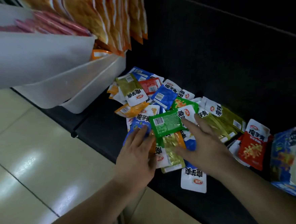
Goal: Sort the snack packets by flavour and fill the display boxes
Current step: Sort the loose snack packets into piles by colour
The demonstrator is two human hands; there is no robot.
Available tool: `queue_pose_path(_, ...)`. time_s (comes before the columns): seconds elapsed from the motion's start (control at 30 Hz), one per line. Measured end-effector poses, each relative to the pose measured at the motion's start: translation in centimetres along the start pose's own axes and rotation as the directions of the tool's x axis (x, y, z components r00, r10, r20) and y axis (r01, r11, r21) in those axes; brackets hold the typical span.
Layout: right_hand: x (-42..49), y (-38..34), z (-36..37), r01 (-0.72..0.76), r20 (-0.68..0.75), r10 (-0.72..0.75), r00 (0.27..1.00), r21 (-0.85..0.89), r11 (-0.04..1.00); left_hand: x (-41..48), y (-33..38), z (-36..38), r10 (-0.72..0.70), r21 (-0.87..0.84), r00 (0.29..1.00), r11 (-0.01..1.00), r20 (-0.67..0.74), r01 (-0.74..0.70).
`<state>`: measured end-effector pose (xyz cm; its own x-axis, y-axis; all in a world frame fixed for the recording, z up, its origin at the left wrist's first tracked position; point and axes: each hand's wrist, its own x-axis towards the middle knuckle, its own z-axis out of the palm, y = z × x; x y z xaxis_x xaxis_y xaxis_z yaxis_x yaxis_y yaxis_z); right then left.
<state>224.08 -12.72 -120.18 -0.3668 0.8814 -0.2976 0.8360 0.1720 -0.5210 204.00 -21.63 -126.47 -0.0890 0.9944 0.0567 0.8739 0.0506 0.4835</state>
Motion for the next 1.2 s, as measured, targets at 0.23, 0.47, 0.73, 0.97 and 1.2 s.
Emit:
queue_pose_path(0.23,1.6,0.0,3.9,-0.080,-0.041,0.075,0.996,-0.141,0.987,-1.0,-2.8,0.0,-0.136,-0.022,0.990,0.990,0.044,0.137)
queue_pose_path(0.47,-0.4,2.2,7.3,0.036,-0.402,-0.101,0.910,-0.165,0.986,-0.3,-1.8,-0.3,-0.136,0.005,0.988,0.991,-0.070,0.137)
queue_pose_path(0.73,0.2,1.4,4.7,0.042,-0.246,-0.084,0.966,-0.170,0.985,0.6,-0.6,-0.5,-0.319,-0.284,0.938,0.919,-0.133,0.272)
queue_pose_path(0.97,-0.3,0.4,4.5,-0.087,-0.277,0.034,0.960,-0.181,0.980,2.5,-0.4,-1.0,-0.598,-0.556,0.793,0.623,0.116,0.551)
queue_pose_path(1.2,-0.6,0.6,2.4,-0.167,-0.277,0.286,0.917,0.384,0.908,2.9,0.3,-2.2,-0.614,-0.575,0.775,0.583,0.152,0.574)
